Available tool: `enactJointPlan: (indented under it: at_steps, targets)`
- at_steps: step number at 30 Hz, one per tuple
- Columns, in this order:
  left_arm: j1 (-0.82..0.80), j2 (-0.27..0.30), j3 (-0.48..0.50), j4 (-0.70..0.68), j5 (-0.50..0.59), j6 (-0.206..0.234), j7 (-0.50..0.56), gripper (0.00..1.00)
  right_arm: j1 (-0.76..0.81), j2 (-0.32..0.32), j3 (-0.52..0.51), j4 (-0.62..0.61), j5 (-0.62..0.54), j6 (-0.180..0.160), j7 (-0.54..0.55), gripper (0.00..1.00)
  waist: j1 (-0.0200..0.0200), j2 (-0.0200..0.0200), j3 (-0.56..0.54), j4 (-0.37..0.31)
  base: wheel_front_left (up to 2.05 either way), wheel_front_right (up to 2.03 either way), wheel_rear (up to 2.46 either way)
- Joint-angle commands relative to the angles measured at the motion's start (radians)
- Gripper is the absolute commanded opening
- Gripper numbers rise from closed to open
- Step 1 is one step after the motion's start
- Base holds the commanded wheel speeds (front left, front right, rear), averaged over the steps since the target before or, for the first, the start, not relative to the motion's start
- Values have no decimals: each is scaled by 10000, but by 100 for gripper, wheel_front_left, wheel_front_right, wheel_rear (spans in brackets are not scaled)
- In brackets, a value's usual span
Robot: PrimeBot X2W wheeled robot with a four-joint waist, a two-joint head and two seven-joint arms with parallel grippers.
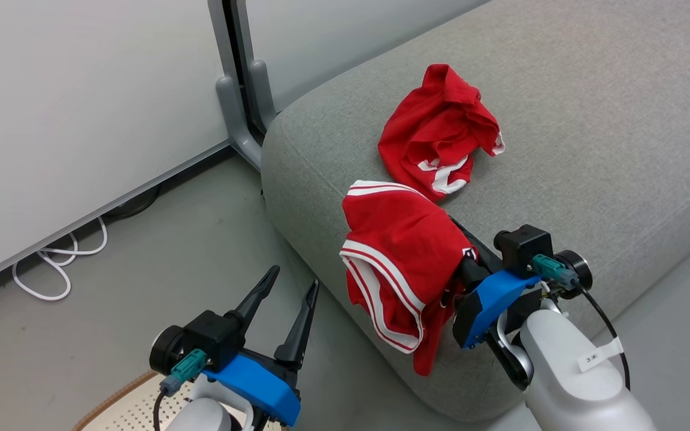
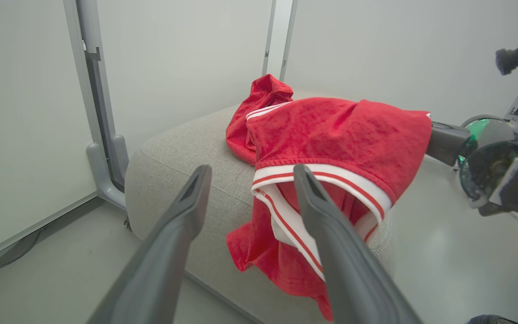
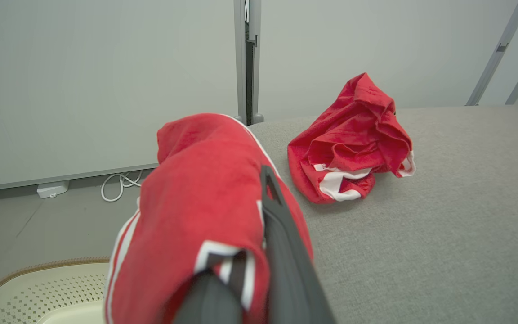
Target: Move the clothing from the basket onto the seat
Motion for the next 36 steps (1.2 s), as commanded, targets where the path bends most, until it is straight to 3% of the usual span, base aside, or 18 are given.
enactJointPlan:
  at_steps: [1,11,18,26,36]
  targets:
    - [-147,27,-3,4,-7,-17,-25,100,75,18,-40,-49,142,1,-53,0,0,-1,14,18,0,0,0]
    - [-396,201,123,-365,199,-17,-25,100,-1388,-67,-558,-139,663,1,1,0,0,-1,744,148,0,0,0]
    - [-1179,624,-213,-752,400,-17,-25,100,-3157,-960,-1123,-193,909,1,590,0,0,-1,2006,504,0,0,0]
    - [-2203,1222,-493,-1199,584,-17,-25,100,-5088,-2249,-2721,-885,641,-1,1183,0,0,-1,3608,858,0,0,0]
    - [-3462,1718,-755,-1742,836,-16,-25,100,-5771,-3227,-4891,-1725,-264,1,1191,0,0,-1,5446,1341,0,0,0]
